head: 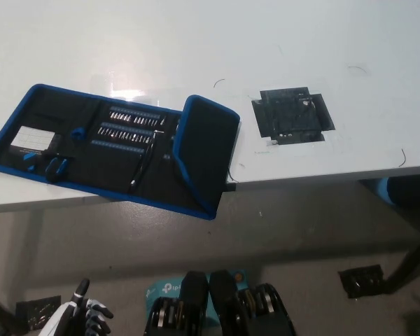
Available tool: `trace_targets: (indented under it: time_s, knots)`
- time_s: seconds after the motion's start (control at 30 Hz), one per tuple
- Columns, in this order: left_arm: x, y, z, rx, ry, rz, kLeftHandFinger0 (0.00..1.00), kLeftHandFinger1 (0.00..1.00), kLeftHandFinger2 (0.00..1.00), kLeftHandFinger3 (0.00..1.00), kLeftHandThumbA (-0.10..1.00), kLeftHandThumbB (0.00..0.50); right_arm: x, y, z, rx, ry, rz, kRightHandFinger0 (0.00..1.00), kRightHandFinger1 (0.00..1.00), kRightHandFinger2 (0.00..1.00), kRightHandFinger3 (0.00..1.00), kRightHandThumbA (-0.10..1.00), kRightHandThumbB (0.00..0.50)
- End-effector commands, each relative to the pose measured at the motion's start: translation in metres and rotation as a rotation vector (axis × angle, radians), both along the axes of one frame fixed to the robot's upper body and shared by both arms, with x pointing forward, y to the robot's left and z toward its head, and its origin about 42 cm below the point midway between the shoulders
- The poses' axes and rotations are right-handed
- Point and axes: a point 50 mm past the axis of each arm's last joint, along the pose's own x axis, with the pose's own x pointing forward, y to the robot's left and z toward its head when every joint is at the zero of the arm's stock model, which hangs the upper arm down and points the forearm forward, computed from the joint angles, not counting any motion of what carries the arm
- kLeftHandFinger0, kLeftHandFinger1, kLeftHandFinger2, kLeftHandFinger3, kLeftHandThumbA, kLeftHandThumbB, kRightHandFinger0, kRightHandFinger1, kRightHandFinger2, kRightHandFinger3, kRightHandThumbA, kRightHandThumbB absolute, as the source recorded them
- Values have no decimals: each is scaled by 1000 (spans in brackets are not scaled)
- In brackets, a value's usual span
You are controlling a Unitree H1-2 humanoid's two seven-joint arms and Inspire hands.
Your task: The robot uses its right hand to lift an edge of the toolkit kept in middle of the desk and make one fold in it
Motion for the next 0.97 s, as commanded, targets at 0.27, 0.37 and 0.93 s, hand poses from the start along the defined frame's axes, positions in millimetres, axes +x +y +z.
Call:
trace_targets:
  time_s: [0.27, 0.37, 0.93]
  knots:
    - [-4, 11, 7, 23, -37, 6, 343, 329, 309, 375, 1000, 500, 2, 0, 6, -140, -16, 56, 124, 158, 324, 723, 101, 249]
    - [-5, 11, 7, 21, -30, 11, 322, 323, 308, 375, 1000, 500, 1, 0, 4, -132, -7, 65, 123, 149, 331, 711, 98, 254]
    - [-7, 13, 3, 14, -28, -2, 343, 324, 297, 369, 1000, 500, -1, 2, 5, -161, 16, 75, 151, 192, 377, 701, 35, 237]
